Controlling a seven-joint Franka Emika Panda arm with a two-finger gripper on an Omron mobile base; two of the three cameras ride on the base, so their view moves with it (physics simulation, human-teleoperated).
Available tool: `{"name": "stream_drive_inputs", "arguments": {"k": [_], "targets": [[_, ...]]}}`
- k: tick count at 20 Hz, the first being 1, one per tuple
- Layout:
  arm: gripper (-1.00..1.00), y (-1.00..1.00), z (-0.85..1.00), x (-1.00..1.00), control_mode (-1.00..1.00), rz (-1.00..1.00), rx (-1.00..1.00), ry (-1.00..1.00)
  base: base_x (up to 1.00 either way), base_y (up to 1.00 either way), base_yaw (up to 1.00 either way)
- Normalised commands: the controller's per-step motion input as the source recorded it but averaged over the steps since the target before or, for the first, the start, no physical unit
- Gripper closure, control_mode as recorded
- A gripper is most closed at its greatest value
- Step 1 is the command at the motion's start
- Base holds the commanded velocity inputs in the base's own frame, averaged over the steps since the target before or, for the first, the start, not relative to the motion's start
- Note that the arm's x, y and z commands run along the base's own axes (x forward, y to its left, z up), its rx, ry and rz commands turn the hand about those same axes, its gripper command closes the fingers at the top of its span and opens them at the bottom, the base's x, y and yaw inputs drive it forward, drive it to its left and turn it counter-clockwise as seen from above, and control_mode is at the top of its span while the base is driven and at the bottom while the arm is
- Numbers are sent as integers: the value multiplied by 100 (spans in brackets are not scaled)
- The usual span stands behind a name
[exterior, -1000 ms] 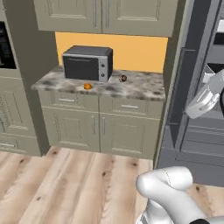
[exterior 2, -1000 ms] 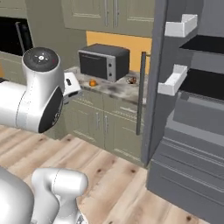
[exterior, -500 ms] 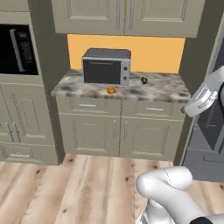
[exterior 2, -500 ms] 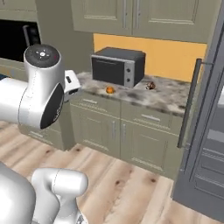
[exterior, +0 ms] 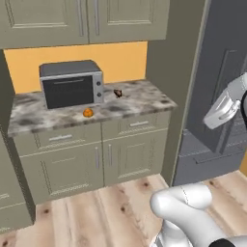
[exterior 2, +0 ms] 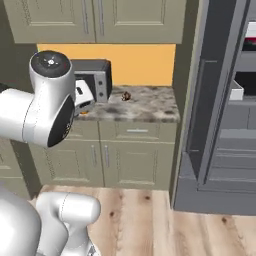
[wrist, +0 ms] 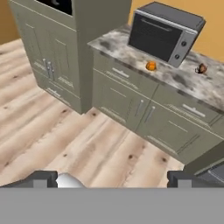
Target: Place the liquor on the top shelf of the fridge to keep it out of children's reach, and place the orange and potato on lower shelves for easy access.
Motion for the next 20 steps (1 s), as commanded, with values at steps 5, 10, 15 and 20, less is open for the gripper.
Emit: {"name": "stream_drive_inputs", "arguments": {"k": [5,10,15,20], "targets": [[-100,0,0,0,100,0,0,0,61,99,-30],[-100,0,0,0,100,0,0,0,87,52,-3],[-100,0,0,0,100,0,0,0,93,0,0],[-100,0,0,0,100,0,0,0,65,5,0]]}}
